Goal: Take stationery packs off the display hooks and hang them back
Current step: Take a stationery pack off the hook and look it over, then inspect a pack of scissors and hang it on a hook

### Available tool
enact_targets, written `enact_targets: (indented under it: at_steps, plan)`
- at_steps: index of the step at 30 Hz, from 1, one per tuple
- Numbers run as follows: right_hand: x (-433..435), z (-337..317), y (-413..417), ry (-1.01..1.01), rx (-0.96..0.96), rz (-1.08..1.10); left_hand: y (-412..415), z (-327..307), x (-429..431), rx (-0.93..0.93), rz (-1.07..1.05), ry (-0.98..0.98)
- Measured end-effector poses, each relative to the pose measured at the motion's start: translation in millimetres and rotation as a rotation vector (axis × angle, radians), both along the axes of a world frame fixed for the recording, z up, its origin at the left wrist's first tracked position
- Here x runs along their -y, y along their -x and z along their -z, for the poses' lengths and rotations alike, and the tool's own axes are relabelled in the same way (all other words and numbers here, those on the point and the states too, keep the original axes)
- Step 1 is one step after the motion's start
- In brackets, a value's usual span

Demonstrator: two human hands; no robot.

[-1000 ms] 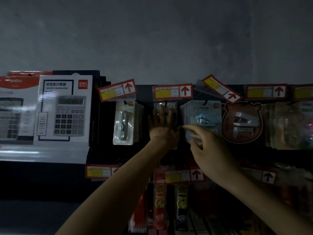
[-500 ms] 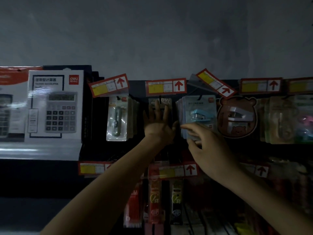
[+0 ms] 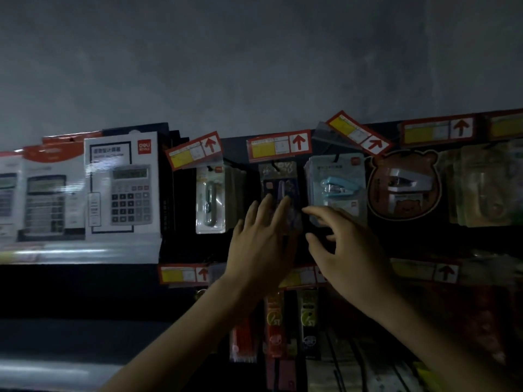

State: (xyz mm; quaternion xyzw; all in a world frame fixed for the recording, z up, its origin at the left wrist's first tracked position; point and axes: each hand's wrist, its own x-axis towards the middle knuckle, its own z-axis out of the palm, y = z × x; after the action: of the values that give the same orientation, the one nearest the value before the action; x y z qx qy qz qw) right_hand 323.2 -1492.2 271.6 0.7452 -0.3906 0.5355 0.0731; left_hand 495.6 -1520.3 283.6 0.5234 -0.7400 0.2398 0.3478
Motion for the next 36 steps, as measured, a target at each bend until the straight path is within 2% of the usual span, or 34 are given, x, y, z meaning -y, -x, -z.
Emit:
enact_targets:
  at_steps: [5, 9, 22, 27, 30, 32, 36]
  plan:
    - [-7, 27, -17, 0.028, -0.063, 0.012, -29, 35, -47, 0.029, -0.102, 0.029]
    - [-19, 57, -40, -0.021, -0.079, -0.078, -62, 75, -93, -0.001, -0.170, 0.086]
    - [-121, 192, -197, -0.276, -0.318, -0.498, -226, 246, -320, -0.228, -0.652, -0.142]
    - [-207, 273, -308, -0.393, -0.459, -0.628, -298, 339, -443, -0.393, -0.877, -0.243]
    - [-274, 325, -384, -0.512, -0.528, -0.779, -333, 400, -529, -0.504, -1.050, -0.313]
    - [-318, 358, -430, -0.523, -0.575, -0.857, -353, 437, -586, -0.582, -1.169, -0.359]
    - [-393, 429, -506, -0.569, -0.794, -0.993, -389, 503, -688, -0.685, -1.367, -0.486]
